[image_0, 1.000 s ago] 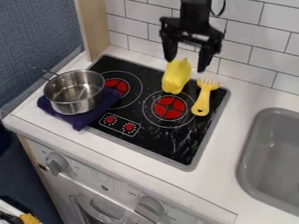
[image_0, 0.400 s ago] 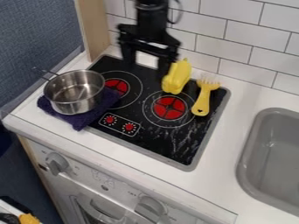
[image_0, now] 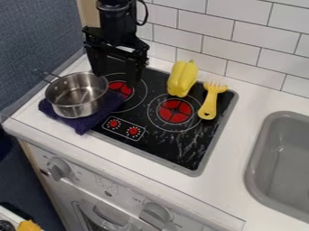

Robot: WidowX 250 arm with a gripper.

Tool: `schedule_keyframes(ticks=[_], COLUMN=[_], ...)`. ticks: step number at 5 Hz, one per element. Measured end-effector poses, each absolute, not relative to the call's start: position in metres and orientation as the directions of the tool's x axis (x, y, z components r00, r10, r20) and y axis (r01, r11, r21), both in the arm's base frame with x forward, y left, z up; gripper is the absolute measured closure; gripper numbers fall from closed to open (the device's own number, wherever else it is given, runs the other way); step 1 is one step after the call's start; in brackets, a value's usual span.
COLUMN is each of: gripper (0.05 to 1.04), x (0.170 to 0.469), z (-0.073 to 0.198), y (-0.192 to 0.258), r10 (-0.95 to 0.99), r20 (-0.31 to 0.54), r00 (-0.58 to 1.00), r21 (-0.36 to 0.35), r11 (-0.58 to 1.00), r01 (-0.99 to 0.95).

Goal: Move the silver pot to the corner bottom right side of the stove

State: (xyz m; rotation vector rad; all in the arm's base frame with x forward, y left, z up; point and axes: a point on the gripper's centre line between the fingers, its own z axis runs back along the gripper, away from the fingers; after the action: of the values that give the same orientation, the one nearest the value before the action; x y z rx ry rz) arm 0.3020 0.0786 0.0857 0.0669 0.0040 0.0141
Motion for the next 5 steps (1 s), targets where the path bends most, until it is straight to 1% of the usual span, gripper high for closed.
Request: schedule_keyframes(ticks=[2, 3, 4, 5], gripper=[0.082, 0.130, 0.409, 0.716], x=[0.294, 0.290, 0.284, 0.286], z=[0.054, 0.050, 0.044, 0.041], y=[0.088, 0.092, 0.102, 0.103], r10=[0.061, 0.079, 0.133, 0.143], r20=[-0.131, -0.133, -0.118, -0.108], r00=[0.989, 0.988, 0.984, 0.984], r21=[0.100, 0.106, 0.096, 0.089], r11=[0.994, 0.992, 0.988, 0.987], r01=[-0.048, -0.065, -0.122, -0.134])
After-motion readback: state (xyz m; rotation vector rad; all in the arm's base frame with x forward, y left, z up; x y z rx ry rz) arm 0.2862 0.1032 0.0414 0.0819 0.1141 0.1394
